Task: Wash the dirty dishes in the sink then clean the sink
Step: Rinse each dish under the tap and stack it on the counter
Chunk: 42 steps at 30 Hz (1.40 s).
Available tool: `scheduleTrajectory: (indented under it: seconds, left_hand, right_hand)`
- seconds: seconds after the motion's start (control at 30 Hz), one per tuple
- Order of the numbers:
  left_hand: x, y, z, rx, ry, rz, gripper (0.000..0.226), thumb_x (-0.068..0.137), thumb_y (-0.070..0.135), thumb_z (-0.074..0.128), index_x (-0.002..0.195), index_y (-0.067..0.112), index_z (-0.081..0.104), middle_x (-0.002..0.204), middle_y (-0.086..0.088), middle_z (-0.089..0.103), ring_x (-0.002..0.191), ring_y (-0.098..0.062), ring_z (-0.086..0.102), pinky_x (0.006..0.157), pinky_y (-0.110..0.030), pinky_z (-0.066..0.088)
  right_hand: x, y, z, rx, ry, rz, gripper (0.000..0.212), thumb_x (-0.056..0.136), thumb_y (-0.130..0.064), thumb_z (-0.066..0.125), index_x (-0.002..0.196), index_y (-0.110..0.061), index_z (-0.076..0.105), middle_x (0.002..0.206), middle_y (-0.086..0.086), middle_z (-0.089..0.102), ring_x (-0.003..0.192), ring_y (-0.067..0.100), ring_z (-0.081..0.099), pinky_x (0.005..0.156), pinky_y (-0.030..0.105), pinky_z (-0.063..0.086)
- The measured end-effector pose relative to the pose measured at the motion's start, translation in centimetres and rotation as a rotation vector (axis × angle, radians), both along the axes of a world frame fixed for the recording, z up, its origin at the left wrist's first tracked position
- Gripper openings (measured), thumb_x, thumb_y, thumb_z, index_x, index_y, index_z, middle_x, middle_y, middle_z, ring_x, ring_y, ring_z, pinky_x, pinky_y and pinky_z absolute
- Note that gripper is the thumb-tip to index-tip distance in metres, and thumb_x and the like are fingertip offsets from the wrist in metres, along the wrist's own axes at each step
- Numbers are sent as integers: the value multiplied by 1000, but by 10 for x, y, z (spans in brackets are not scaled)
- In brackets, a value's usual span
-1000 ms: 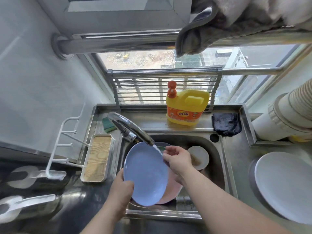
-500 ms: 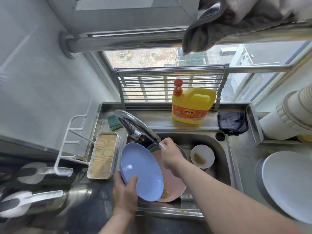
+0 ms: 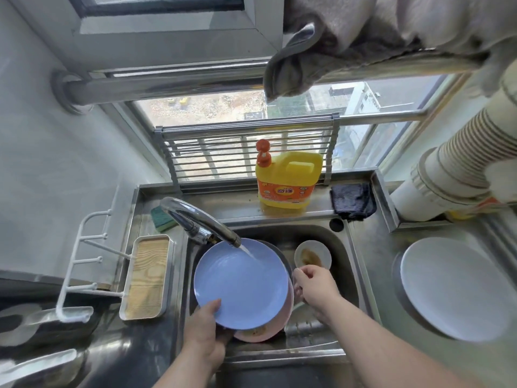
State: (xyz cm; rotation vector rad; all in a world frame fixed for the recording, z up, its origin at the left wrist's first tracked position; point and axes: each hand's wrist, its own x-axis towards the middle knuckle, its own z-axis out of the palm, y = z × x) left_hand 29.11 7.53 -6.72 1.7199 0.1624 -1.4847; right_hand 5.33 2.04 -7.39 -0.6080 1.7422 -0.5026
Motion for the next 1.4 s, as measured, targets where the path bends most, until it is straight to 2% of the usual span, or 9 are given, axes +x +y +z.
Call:
scheduleTrajectory:
  seconds: [0.1,0.23,0.43,0.53,0.7,0.8,1.0,1.2,1.4]
  left_hand:
    - [-11,-5,-2,-35,47,-91,30,97,31,73,126,27,65,124,-9,73,112,-40,69,76,-59,64]
    - [-22,-19,3,-85,87,-197,49,87,54,73,129,33,64,120,-2,77,107,-37,75,79,-59,62]
    - [-28,-31,-4,139,318,-212,62,102,70,45,129,18,63,108,-16,80,87,-37,79,63,-47,63]
    - [-43,-25,1,174,366,-213,53,108,58,43,125,13,64,90,-15,80,65,-29,77,50,-40,60]
    - [-64,-14,12,287,416,-315,35,111,35,44,118,6,62,82,-17,64,53,-23,67,48,-45,61]
    - [-75,-7,9,306,324,-475,26,106,12,40,112,4,64,75,-17,68,54,-27,67,48,-46,61]
    - [-90,-3,10,329,83,-794,34,97,-2,33,108,1,65,67,-14,71,46,-22,65,45,-35,59]
    - [-157,-22,32,-128,-193,-896,26,94,20,46,118,31,50,107,-19,70,69,-37,71,60,-52,63]
    - [-290,-38,47,-403,-558,-1370,49,100,22,38,145,39,34,89,-16,71,72,-42,70,64,-48,61]
  right_hand:
    - [-11,7,4,46,-142,-19,20,105,-36,55,118,-27,66,81,-2,65,65,16,54,54,32,46]
    - [-18,14,15,93,-251,54,21,102,-54,54,120,-50,64,98,-18,76,78,13,75,64,32,56]
    - [-26,17,33,22,-298,-103,50,92,-26,57,119,-67,55,113,-10,73,98,26,73,68,34,62]
    - [-27,19,45,66,-275,-230,52,99,-30,54,144,-53,43,134,-2,55,101,29,68,62,31,60]
    - [-29,15,61,8,-163,-294,40,99,-43,53,137,-33,50,120,2,58,88,22,64,59,30,58]
    - [-38,9,67,-43,-115,-229,46,98,-41,48,142,-56,42,121,-14,57,102,19,63,61,31,60]
    - [-61,-1,72,21,-49,-30,34,99,-33,42,129,-49,47,122,0,60,97,24,64,61,32,60]
    - [-173,36,75,-116,519,351,44,93,-39,32,127,-32,58,112,13,72,98,37,63,81,44,51]
    - [-304,94,50,-115,815,201,38,109,-30,33,147,-26,37,103,20,69,96,43,64,74,46,45]
